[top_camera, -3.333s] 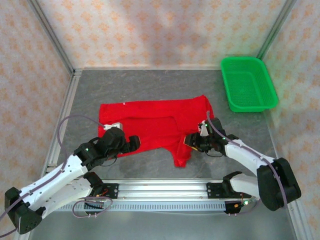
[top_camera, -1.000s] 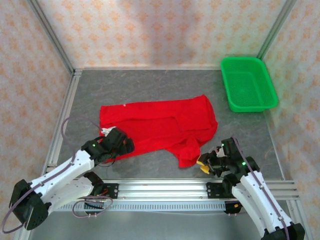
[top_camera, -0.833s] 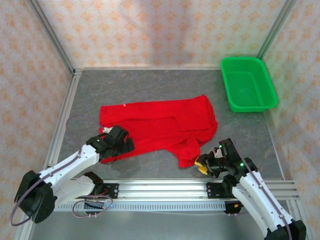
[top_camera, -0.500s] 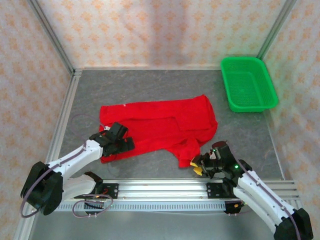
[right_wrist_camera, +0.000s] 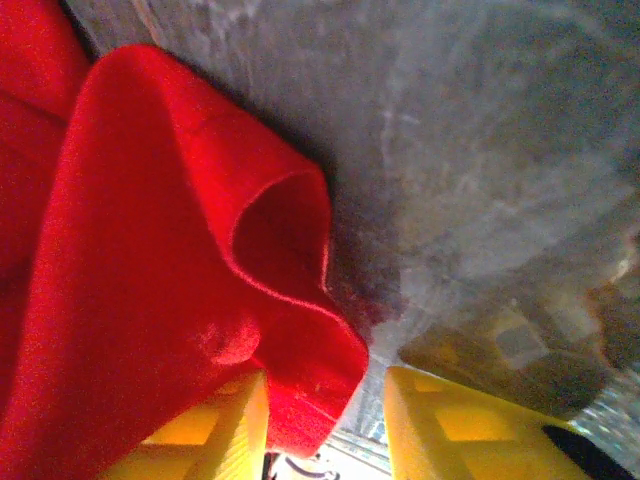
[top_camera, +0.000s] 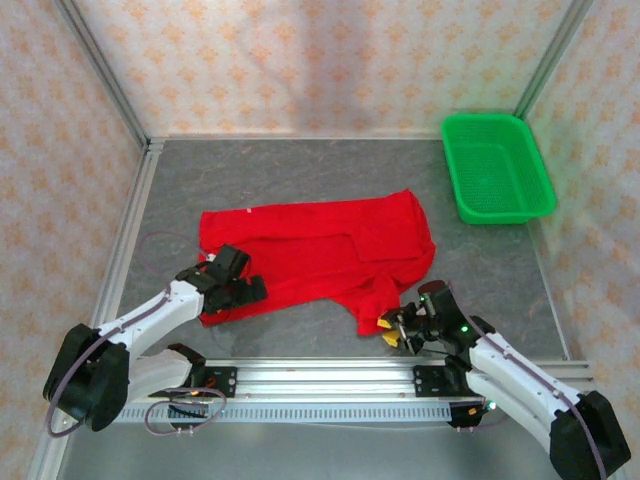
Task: Fold and stack the t-shirts
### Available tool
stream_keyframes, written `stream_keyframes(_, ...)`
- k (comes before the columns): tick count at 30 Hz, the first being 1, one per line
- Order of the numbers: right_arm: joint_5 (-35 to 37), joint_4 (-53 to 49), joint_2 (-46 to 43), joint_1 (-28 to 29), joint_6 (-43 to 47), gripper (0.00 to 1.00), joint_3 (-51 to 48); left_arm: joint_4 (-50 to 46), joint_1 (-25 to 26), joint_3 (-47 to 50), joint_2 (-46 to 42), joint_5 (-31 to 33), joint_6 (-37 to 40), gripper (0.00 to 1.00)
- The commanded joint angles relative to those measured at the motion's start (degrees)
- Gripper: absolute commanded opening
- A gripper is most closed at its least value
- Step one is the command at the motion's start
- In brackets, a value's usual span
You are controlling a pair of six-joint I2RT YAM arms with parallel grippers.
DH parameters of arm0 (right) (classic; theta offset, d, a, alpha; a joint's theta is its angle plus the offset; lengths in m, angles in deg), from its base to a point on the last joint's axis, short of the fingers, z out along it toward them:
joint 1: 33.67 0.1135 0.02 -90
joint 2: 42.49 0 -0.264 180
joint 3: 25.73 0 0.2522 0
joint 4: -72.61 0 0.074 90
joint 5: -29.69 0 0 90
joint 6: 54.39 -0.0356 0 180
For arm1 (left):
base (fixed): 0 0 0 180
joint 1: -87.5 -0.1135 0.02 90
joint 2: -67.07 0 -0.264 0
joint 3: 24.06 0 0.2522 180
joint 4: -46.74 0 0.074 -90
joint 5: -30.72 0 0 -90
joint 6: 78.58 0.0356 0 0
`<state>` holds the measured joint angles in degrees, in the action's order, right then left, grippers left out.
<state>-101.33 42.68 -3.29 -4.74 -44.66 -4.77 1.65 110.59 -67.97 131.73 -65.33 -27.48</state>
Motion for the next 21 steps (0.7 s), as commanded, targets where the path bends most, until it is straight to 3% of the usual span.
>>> stream_keyframes(1,3.84,4.57,0.75,0.43,-1.29,0.29,-1.43,1.18,-0.59,1.06,0.46,-0.29,1.02,1.00)
stream_keyframes(8,9.42,2.87,-1.74,0.43,-2.59,0.00,-0.27,0.43,-0.86,1.94,0.03,0.53,1.01,1.00)
stream_keyframes(21,15.16,-37.99,-27.92,0.43,-5.79,0.00,8.35,-3.81,-5.01,0.78,5.53,5.07,0.23,1.00)
